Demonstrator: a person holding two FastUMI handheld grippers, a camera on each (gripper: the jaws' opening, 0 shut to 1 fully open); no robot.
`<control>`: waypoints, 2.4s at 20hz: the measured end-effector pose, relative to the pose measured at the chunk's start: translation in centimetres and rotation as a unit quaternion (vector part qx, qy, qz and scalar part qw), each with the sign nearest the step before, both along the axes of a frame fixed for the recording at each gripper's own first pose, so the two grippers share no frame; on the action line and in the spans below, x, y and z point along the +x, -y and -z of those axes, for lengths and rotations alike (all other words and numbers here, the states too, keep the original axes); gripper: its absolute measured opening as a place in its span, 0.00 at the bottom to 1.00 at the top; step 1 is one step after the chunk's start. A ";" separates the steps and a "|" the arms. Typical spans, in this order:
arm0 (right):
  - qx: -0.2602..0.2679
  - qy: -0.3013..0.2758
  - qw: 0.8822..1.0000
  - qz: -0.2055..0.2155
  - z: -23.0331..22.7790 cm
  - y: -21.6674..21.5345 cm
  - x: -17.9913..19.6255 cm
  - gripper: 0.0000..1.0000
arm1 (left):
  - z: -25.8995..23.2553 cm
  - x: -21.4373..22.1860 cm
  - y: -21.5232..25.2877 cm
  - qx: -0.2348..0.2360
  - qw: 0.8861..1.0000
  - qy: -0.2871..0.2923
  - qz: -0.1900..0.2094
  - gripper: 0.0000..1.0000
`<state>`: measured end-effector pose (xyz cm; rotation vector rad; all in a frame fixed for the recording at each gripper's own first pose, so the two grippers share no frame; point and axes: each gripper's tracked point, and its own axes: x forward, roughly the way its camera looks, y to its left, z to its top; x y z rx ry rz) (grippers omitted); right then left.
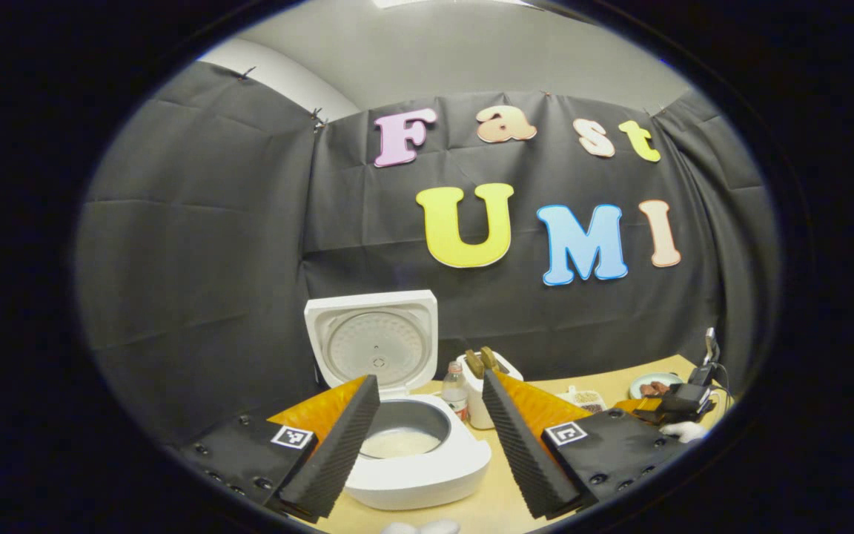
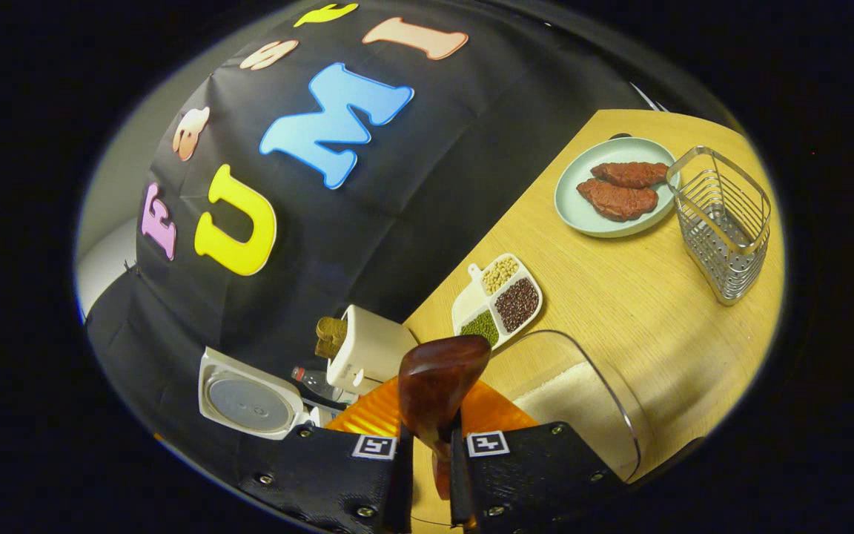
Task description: Close the left gripper, press the button to open the rice cooker; take a wooden spoon from the chopstick holder with the right hand, scoop a spoonful of rice and pour it into the rice cooker, then put the wooden spoon back into the chopstick holder.
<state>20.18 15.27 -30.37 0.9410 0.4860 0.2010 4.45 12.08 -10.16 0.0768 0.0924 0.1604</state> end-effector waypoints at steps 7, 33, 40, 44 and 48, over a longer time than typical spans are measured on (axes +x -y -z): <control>0.010 0.011 1.000 0.021 -1.8 1.8 0.0 0.20 | -0.6 0.0 0.7 0.000 1.000 0.003 0.007 0.99; 0.094 0.033 0.989 -0.110 -17.2 -26.2 -1.1 0.20 | 1.6 -6.1 -8.5 -0.020 0.997 0.008 -0.077 0.99; 0.056 0.030 0.985 -0.162 -13.9 -35.2 -1.8 0.20 | 3.0 -7.3 -10.5 -0.028 0.994 -0.003 -0.105 0.98; 0.009 0.050 0.985 -0.167 -12.9 -36.5 -1.3 0.20 | 3.2 -8.4 -11.8 -0.028 0.993 0.000 -0.117 0.98; -0.061 0.073 0.982 -0.161 -11.3 -36.4 -0.5 0.19 | 3.6 -8.1 -12.5 -0.025 0.992 -0.001 -0.125 0.99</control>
